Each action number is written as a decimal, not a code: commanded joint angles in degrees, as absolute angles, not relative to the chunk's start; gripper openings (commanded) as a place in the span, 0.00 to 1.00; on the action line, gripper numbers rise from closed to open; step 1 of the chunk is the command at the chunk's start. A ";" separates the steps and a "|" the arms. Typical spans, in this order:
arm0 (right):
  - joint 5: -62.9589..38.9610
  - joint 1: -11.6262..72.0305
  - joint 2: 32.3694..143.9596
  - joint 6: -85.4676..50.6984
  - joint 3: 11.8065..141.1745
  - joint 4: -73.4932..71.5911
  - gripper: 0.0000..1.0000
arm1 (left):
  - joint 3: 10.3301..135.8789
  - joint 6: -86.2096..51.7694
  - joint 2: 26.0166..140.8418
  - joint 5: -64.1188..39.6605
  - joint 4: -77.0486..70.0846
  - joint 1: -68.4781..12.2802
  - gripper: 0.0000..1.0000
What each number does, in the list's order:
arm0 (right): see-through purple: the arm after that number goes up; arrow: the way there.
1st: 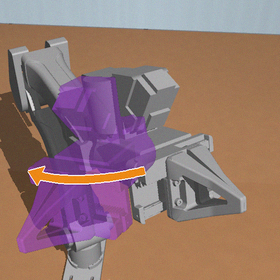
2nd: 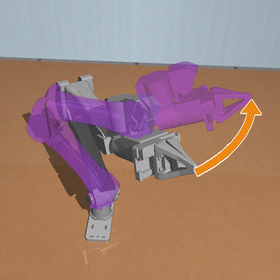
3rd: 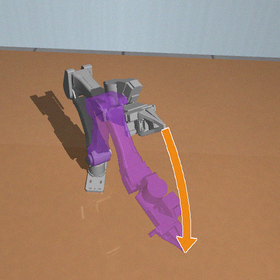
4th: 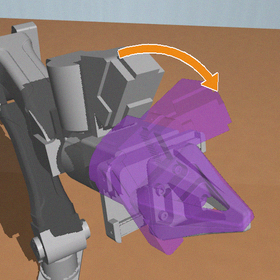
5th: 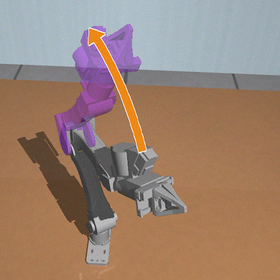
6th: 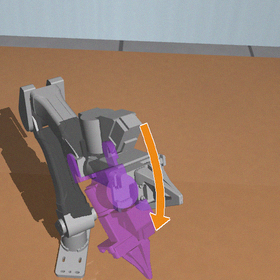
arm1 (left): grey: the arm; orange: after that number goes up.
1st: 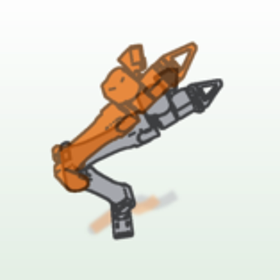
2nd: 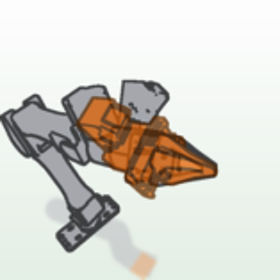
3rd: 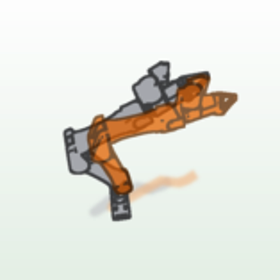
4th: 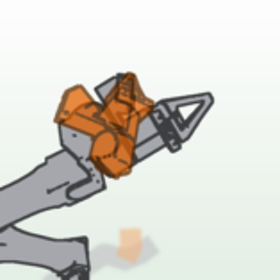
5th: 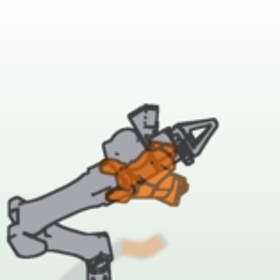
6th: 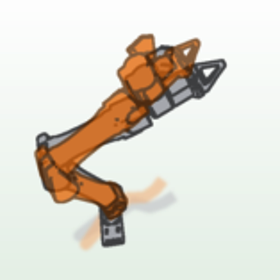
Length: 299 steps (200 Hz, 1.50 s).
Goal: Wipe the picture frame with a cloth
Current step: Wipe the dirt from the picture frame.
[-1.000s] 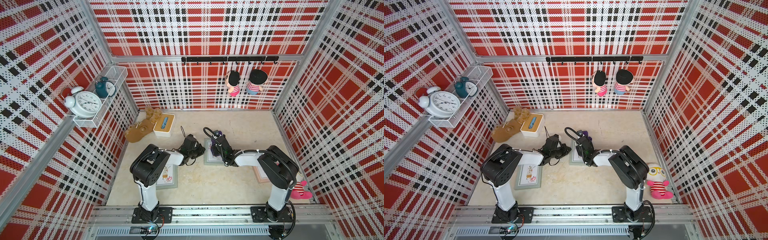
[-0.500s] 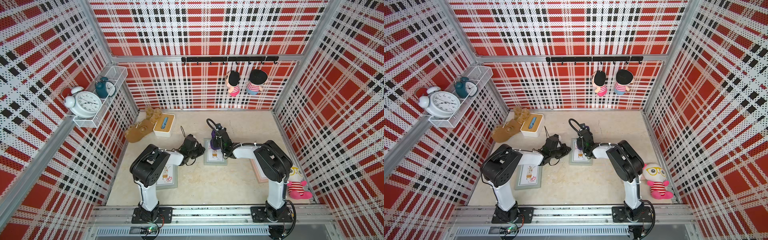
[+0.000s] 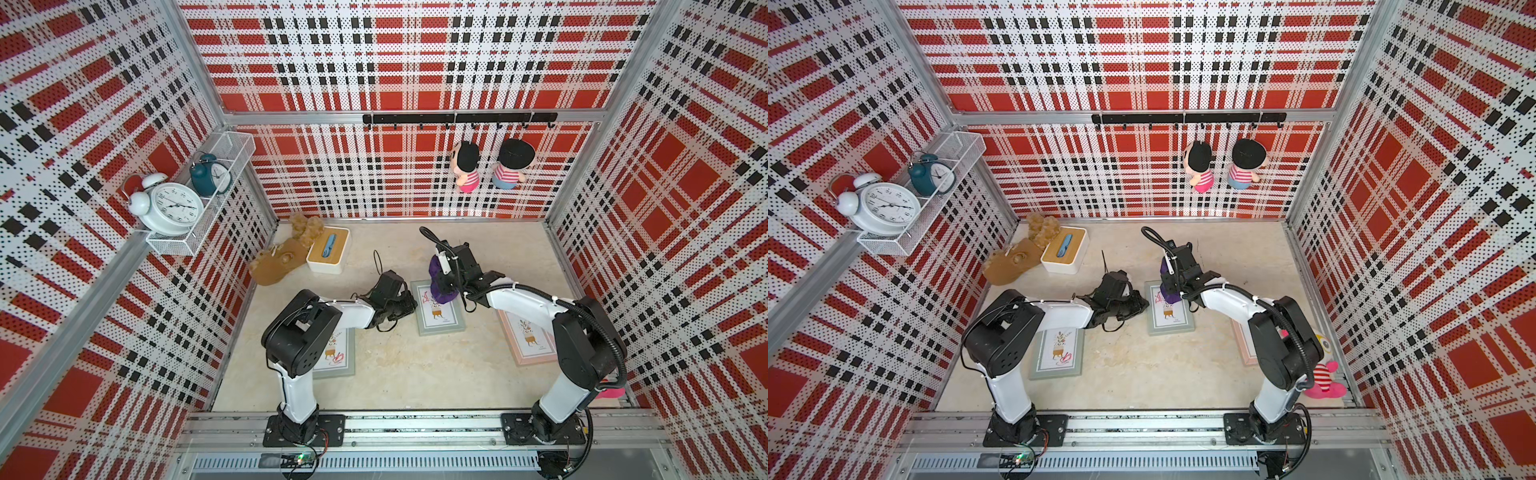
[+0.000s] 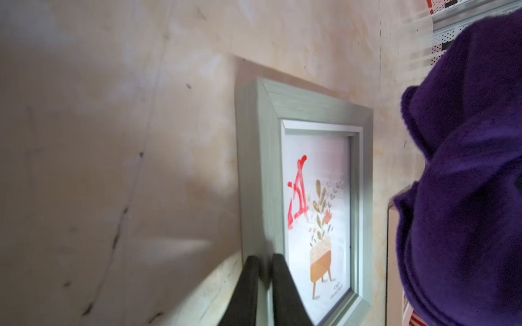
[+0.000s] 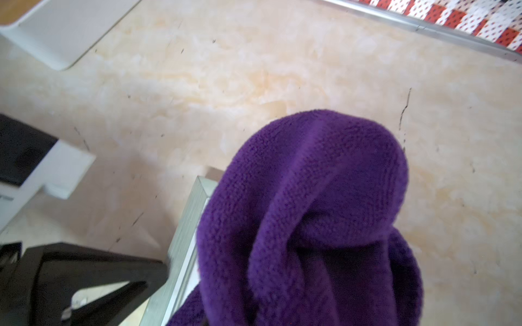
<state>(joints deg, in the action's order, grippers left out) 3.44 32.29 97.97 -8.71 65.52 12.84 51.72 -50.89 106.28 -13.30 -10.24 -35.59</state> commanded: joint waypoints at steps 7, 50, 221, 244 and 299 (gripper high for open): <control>-6.58 32.34 98.68 -5.46 67.32 24.22 0.00 | 51.40 -51.28 106.44 -13.12 -5.70 -36.58 0.17; -8.35 32.34 104.78 -8.51 66.96 26.38 0.00 | 49.52 -51.77 107.80 -11.73 -7.28 -35.68 0.18; 9.29 33.37 115.09 -17.93 81.07 36.90 0.00 | 46.83 -52.54 108.90 -11.42 -8.00 -36.08 0.16; 1.18 36.67 115.90 -13.81 79.47 37.97 0.00 | 46.85 -52.50 108.92 -11.53 -8.25 -36.04 0.15; 4.77 36.19 117.85 -20.20 84.59 38.20 0.00 | 46.74 -52.49 109.16 -11.60 -8.33 -36.04 0.15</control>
<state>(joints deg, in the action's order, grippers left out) 2.81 37.04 114.83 -16.43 82.17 33.21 49.10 -52.71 106.39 -12.86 -14.94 -35.99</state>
